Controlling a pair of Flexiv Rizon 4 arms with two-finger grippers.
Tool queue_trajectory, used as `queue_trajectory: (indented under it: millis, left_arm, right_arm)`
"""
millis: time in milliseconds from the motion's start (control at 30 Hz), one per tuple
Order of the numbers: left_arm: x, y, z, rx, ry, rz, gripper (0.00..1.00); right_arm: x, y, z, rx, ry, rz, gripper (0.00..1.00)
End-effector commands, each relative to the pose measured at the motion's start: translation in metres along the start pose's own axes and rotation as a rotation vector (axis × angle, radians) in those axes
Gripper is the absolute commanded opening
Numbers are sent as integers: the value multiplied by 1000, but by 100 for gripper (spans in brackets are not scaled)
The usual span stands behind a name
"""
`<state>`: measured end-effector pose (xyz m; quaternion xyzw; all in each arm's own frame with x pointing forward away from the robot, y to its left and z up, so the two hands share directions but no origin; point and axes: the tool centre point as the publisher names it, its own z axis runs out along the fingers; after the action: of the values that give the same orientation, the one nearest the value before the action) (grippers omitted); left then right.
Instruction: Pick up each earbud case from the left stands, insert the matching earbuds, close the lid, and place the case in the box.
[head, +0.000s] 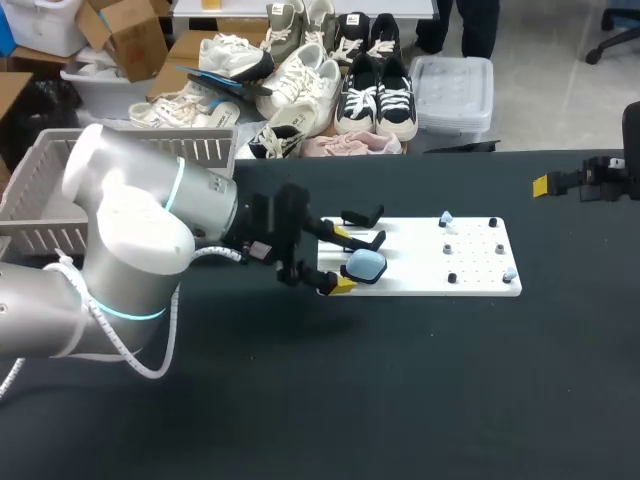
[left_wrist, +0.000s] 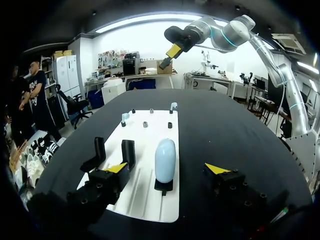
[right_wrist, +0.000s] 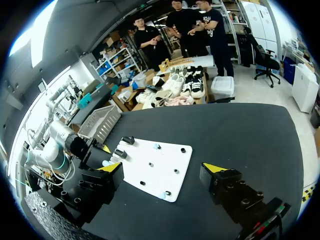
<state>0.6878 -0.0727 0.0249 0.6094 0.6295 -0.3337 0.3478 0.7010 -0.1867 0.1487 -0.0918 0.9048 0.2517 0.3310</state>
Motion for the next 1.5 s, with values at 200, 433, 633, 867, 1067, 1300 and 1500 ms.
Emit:
queue_trajectory:
  millis: [200,433,633,867,1067,1300,1500]
  left_arm:
    - [3,2,8,3,7,12,93]
    - [1,1,12,6,9,23,90]
    - [1,0,15,14,13,21,78]
    - [2,4,19,15,22,13,77]
    - [1,6,21,13,19,2,75]
    - [2,6,21,13,28,-6,69]
    - [2,7,22,14,32,-6,65]
  right_arm:
    - [-1,-1,0,-3,3,0,100]
    - [-1,-1,0,-3,3,0,100]
    - [-1,-1,0,-3,3,0,100]
    - [-1,-1,0,-3,3,0,100]
    - [-1,-1,0,-3,3,0,100]
    - [-1,-1,0,-3,3,0,100]
    - [-1,-1,0,-3,3,0,100]
